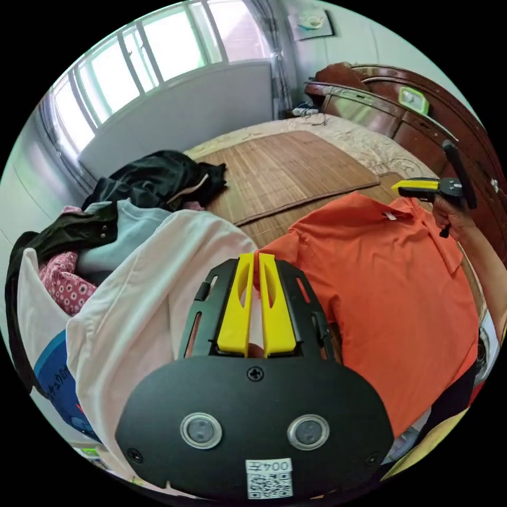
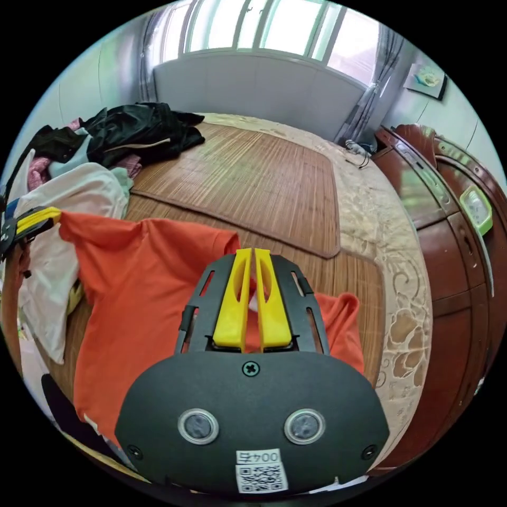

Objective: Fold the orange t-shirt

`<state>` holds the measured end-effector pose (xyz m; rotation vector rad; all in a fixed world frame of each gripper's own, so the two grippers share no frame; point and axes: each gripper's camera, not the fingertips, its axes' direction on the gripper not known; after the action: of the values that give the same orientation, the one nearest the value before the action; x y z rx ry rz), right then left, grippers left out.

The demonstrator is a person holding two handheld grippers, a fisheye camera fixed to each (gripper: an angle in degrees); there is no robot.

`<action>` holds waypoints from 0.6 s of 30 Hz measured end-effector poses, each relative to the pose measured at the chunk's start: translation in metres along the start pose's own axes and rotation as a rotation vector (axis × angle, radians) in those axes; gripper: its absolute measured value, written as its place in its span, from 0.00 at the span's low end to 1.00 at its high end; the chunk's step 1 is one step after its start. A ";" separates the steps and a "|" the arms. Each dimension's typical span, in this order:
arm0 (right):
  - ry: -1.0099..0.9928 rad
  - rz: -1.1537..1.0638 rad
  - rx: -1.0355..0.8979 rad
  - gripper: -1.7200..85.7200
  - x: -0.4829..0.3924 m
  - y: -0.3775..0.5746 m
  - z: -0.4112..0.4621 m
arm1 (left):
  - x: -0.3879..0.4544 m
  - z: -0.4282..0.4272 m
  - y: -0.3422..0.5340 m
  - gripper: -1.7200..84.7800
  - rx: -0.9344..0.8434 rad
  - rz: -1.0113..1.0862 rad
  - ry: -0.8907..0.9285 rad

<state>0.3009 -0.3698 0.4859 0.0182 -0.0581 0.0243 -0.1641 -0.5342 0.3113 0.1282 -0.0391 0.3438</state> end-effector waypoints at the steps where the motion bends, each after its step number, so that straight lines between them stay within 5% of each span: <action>1: -0.020 0.000 -0.016 0.09 0.010 0.026 -0.001 | 0.022 -0.004 0.006 0.04 0.022 0.036 -0.023; 4: -0.067 -0.003 -0.067 0.12 0.028 0.070 0.011 | 0.074 0.009 0.028 0.04 0.090 0.078 -0.030; 8: -0.120 -0.010 -0.067 0.16 0.034 0.067 0.025 | 0.109 0.071 0.044 0.04 -0.090 0.092 0.051; 18: -0.226 -0.028 -0.211 0.19 0.022 -0.069 0.116 | 0.054 0.084 0.042 0.04 -0.161 0.051 -0.056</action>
<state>0.3181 -0.4399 0.6019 -0.1891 -0.2857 -0.0120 -0.1285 -0.4883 0.4030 -0.0229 -0.1254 0.3862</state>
